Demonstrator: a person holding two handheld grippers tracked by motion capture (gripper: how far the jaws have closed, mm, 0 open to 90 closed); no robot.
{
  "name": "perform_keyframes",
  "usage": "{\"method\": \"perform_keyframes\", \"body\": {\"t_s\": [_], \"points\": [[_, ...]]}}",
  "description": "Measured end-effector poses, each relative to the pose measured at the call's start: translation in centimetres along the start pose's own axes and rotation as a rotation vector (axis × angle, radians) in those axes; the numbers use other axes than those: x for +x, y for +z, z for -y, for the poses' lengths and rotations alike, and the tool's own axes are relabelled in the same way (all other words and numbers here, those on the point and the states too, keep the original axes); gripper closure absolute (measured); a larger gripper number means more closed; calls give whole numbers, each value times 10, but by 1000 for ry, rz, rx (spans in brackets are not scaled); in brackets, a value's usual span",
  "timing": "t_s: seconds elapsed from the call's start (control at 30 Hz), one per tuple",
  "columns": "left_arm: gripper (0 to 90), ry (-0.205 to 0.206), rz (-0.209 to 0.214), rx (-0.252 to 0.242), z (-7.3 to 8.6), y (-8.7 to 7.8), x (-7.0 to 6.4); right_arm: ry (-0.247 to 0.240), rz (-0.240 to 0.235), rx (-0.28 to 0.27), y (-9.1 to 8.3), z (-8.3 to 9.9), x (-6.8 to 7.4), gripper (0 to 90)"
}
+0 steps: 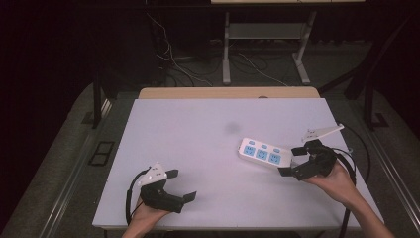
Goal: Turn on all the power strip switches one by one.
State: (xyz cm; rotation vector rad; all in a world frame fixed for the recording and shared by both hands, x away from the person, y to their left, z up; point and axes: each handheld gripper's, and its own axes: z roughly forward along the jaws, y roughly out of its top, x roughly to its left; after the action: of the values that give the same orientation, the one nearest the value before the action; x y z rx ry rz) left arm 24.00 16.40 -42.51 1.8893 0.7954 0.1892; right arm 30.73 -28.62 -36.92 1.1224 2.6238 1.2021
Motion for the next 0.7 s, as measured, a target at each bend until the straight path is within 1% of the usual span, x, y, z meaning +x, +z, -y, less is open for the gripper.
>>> {"method": "perform_keyframes", "body": {"t_s": [0.1,0.3,0.53,0.7], "points": [[0,1,0,0,0,0,0,-2,0,18,1,-4,-2,6],[0,1,1,0,0,0,0,-12,-2,27,4,-12,-8,6],[0,-1,0,1,0,0,0,-26,-2,47,10,-17,-15,6],[0,-1,1,1,0,0,0,-28,-7,47,11,-20,-19,6]]}}
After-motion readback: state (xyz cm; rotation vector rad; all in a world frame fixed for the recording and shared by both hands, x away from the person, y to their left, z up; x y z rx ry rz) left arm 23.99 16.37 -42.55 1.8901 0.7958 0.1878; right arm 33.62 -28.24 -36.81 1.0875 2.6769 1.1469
